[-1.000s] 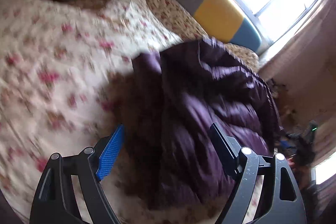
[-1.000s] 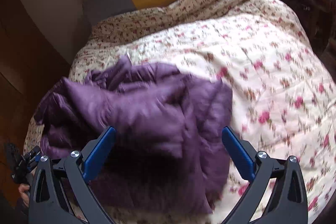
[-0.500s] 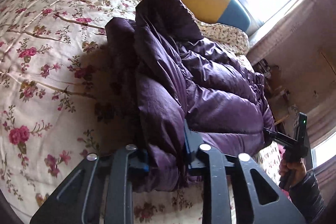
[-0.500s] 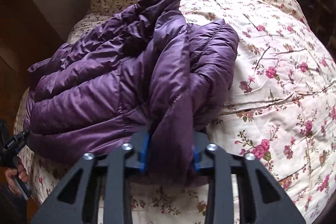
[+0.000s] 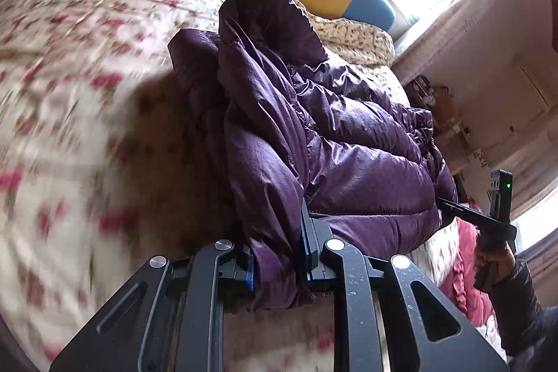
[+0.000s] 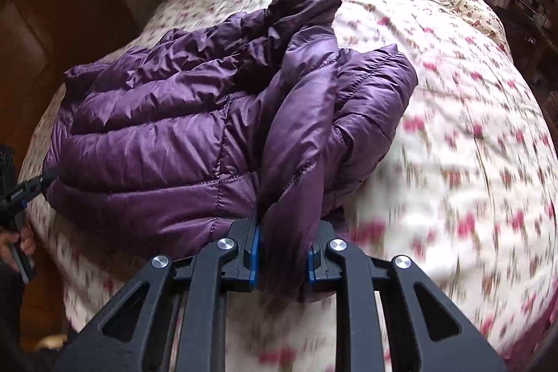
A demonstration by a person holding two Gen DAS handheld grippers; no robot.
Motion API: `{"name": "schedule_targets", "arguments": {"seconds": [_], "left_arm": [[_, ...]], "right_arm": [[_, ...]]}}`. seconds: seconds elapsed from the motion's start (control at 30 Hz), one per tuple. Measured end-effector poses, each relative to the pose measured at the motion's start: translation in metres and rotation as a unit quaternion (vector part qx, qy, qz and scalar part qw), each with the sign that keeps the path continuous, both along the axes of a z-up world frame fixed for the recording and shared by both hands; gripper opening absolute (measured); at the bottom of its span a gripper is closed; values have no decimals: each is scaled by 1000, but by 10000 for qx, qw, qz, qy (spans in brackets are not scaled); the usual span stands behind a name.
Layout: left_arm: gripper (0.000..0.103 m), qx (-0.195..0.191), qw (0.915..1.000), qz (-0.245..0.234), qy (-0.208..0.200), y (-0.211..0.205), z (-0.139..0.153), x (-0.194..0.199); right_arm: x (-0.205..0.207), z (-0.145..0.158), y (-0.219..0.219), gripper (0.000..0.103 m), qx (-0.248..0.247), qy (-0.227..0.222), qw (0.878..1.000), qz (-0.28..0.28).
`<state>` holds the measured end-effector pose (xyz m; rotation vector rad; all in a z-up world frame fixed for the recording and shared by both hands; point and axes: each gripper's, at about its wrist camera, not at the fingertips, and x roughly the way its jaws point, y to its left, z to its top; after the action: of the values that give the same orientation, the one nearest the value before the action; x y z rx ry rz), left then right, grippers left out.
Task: Fold large clothes
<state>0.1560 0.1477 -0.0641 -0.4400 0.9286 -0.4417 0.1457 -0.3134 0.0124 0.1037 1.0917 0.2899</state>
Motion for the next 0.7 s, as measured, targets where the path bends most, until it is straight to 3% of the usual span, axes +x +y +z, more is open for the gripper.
{"name": "schedule_targets", "arguments": {"seconds": [0.23,0.27,0.33,0.37,0.4,0.43,0.47,0.57,0.7], "left_arm": [[19,-16,9999,45,107,3,0,-83],[19,-23,9999,58,137,4,0,-92],[21,46,9999,81,138,4,2,-100],[25,81,9998,114,124,4,4,-101],[45,126,9997,170,96,7,8,-103],[70,95,9996,270,18,13,12,-105],[75,40,9990,417,-135,19,19,-103],[75,-44,9975,625,-325,30,31,-83],[75,-115,9961,842,-236,35,30,-45]], "right_arm": [[-60,6,-1,18,112,237,9996,40],[-67,6,-2,20,124,270,9996,33],[-71,10,-2,37,39,252,9997,-10],[-72,13,-5,52,40,226,9997,-44],[-72,17,-7,63,63,170,9998,-63],[-73,25,-10,67,1,40,9999,-122],[-77,31,-10,69,-35,-45,9999,-152],[-66,53,-13,80,53,-367,9987,-348],[-17,60,-15,81,191,-573,9960,-656]]}}
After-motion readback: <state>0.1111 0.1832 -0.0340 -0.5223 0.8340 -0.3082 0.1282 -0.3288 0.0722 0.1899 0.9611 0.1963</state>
